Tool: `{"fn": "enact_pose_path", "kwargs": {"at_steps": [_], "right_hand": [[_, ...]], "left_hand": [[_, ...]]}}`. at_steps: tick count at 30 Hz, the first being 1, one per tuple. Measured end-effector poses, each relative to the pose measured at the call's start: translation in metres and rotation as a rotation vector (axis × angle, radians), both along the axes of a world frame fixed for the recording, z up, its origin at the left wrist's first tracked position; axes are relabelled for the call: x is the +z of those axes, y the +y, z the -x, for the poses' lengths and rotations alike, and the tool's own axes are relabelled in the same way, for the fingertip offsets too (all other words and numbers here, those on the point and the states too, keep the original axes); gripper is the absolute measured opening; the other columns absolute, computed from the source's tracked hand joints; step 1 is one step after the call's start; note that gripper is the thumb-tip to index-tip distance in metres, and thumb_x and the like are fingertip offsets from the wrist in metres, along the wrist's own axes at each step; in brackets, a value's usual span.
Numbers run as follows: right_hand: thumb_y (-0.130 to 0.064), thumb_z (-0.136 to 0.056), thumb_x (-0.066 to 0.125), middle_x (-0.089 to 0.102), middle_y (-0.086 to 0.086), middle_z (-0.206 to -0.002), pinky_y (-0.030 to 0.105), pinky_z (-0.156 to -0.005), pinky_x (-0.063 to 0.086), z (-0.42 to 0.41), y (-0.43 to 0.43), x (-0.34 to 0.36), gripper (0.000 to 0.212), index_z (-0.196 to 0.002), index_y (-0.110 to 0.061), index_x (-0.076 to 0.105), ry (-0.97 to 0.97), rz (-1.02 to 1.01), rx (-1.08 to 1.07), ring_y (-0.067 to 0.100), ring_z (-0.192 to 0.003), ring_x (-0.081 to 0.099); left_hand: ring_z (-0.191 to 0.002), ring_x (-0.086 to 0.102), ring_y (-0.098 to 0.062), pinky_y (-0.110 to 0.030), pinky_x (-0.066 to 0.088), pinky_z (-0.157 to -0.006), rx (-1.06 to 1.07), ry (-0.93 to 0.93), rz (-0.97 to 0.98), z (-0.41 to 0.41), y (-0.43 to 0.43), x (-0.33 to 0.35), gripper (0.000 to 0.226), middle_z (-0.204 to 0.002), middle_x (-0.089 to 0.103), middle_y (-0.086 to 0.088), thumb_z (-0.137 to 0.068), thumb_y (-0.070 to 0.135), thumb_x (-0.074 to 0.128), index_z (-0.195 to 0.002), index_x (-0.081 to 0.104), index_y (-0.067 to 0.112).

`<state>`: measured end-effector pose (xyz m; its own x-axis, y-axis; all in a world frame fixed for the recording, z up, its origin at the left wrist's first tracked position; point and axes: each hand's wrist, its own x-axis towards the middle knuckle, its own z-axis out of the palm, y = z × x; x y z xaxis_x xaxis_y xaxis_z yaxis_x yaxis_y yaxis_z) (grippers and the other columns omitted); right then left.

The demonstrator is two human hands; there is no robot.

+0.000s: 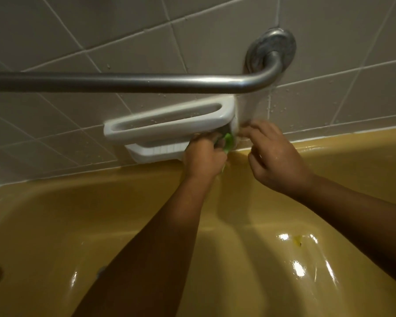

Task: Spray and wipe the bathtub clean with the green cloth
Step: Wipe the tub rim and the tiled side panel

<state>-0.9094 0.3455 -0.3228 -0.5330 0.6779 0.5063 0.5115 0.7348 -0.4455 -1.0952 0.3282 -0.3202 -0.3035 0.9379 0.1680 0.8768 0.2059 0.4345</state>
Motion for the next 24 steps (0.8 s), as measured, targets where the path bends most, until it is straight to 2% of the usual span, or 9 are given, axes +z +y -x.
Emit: {"fn": "enact_pose_path", "kwargs": {"at_steps": [2,4,7,8,11,13,15,19,24], "right_hand": [[-0.007,-0.094,0.057,0.051,0.017,-0.146,0.035,-0.119,0.034,0.017,0.002,0.022,0.046,-0.140,-0.003,0.055,0.000,-0.084,0.051,0.031,-0.139,0.042],[-0.019,-0.101,0.051,0.050,0.020,-0.149,0.041,-0.123,0.033,0.037,0.006,0.036,0.048,-0.146,-0.001,0.051,-0.104,-0.156,0.137,0.034,-0.142,0.042],[-0.029,-0.105,0.044,0.062,0.019,-0.137,0.047,-0.111,0.038,0.071,0.009,0.047,0.047,-0.144,-0.005,0.055,-0.252,-0.196,0.110,0.038,-0.125,0.055],[-0.031,-0.105,0.043,0.066,0.017,-0.130,0.047,-0.105,0.040,0.084,0.009,0.051,0.044,-0.140,-0.009,0.059,-0.281,-0.201,0.069,0.039,-0.116,0.059],[-0.035,-0.106,0.041,0.071,0.010,-0.111,0.044,-0.084,0.044,0.125,0.004,0.065,0.033,-0.125,-0.020,0.063,-0.389,-0.240,-0.001,0.037,-0.096,0.065],[-0.040,-0.109,0.040,0.070,0.005,-0.100,0.037,-0.070,0.035,0.148,-0.001,0.075,0.027,-0.113,-0.026,0.062,-0.420,-0.248,0.019,0.035,-0.085,0.065],[-0.049,-0.111,0.031,0.068,0.000,-0.096,0.034,-0.066,0.033,0.167,-0.003,0.083,0.032,-0.107,-0.030,0.057,-0.452,-0.204,0.056,0.029,-0.077,0.061],[-0.058,-0.109,0.021,0.062,-0.008,-0.089,0.036,-0.066,0.044,0.198,-0.004,0.091,0.038,-0.108,-0.034,0.050,-0.498,-0.149,0.140,0.023,-0.077,0.062],[-0.060,-0.107,0.012,0.053,-0.006,-0.070,0.037,-0.060,0.046,0.223,-0.002,0.090,0.044,-0.100,-0.033,0.045,-0.533,-0.165,0.103,0.027,-0.066,0.061]], "left_hand": [[-0.111,0.066,-0.030,-0.036,0.054,-0.093,-0.043,-0.143,0.038,0.010,-0.009,0.001,0.028,-0.117,0.076,-0.001,-0.096,0.030,0.064,-0.121,0.075,0.035],[-0.103,0.069,-0.022,-0.035,0.057,-0.090,-0.052,-0.354,0.002,0.018,-0.024,0.000,0.027,-0.109,0.078,0.002,-0.094,0.018,0.065,-0.114,0.078,0.029],[-0.091,0.068,-0.002,-0.024,0.053,-0.084,0.069,-0.719,-0.148,0.036,-0.050,-0.003,0.018,-0.102,0.077,0.006,-0.100,0.011,0.065,-0.106,0.078,0.022],[-0.092,0.069,-0.002,-0.025,0.053,-0.086,0.141,-0.840,-0.192,0.045,-0.059,-0.006,0.014,-0.104,0.077,0.005,-0.100,0.012,0.066,-0.106,0.077,0.019],[-0.103,0.071,-0.025,-0.041,0.055,-0.094,0.354,-1.224,-0.325,0.079,-0.083,-0.015,0.013,-0.111,0.077,-0.009,-0.101,0.010,0.065,-0.107,0.076,0.015],[-0.105,0.069,-0.034,-0.048,0.054,-0.094,0.551,-1.415,-0.465,0.104,-0.097,-0.014,0.012,-0.109,0.076,-0.015,-0.101,0.010,0.065,-0.102,0.075,0.017],[-0.109,0.070,-0.034,-0.051,0.055,-0.097,0.679,-1.497,-0.654,0.128,-0.103,-0.004,0.011,-0.113,0.075,-0.013,-0.101,0.015,0.064,-0.103,0.074,0.021],[-0.100,0.068,-0.021,-0.042,0.054,-0.088,0.641,-1.427,-0.932,0.165,-0.077,0.027,0.014,-0.110,0.074,-0.004,-0.105,0.021,0.058,-0.103,0.068,0.031],[-0.116,0.064,-0.012,-0.026,0.050,-0.093,0.611,-1.289,-1.007,0.163,-0.031,0.028,0.020,-0.132,0.064,0.001,-0.106,0.038,0.045,-0.114,0.060,0.049]]}}
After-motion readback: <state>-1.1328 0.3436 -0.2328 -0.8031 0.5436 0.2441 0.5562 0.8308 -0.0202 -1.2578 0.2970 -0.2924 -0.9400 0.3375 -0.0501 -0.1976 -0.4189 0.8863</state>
